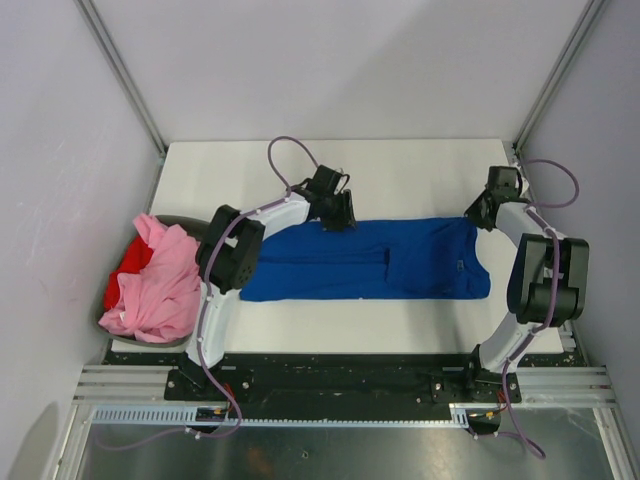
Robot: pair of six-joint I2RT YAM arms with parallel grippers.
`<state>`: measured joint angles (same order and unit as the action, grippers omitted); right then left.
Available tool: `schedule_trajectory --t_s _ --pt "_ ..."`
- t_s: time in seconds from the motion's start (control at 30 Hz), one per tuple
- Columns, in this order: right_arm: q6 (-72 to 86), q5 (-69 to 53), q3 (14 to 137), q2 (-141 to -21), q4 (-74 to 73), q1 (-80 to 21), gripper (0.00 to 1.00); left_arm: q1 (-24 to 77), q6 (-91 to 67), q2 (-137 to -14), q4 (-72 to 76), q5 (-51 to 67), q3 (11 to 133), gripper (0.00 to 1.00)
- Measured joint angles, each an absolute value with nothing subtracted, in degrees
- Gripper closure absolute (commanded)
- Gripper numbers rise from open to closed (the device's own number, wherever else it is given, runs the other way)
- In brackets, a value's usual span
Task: Fold and stack the t-shirts
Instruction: Fold the other side of the tshirt into a rectangle
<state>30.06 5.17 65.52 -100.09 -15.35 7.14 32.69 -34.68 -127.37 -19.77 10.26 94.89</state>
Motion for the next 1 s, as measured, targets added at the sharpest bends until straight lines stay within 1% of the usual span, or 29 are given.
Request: schedule_trajectory --t_s 0.17,0.2,0.53,0.6,0.83,1.0 --pt "31.2 5.4 66.0 -98.9 -16.2 8.4 1.00 32.4 -35.6 -127.4 -19.1 10.9 94.6 0.50" --pt "31.4 5.4 66.0 -98.9 -16.4 8.4 0.99 32.4 -35.6 -127.4 -19.0 10.9 94.6 0.50" --pt "32.1 6.2 66.0 -102.3 -18.8 9.0 0.68 32.2 -36.1 -127.4 -18.9 11.4 94.6 0.50" --pt "32.0 6.2 66.0 -102.5 -19.4 9.3 0.65 32.2 -36.1 -127.4 -18.9 11.4 94.6 0.50" --pt "31.9 6.3 65.9 -100.1 -22.5 9.6 0.66 32.1 -36.0 -127.4 -18.9 12.0 94.6 0.50" --pt "31.9 7.2 65.9 -92.9 -24.2 8.1 0.72 32.0 -36.0 -127.4 -18.9 12.3 94.6 0.50"
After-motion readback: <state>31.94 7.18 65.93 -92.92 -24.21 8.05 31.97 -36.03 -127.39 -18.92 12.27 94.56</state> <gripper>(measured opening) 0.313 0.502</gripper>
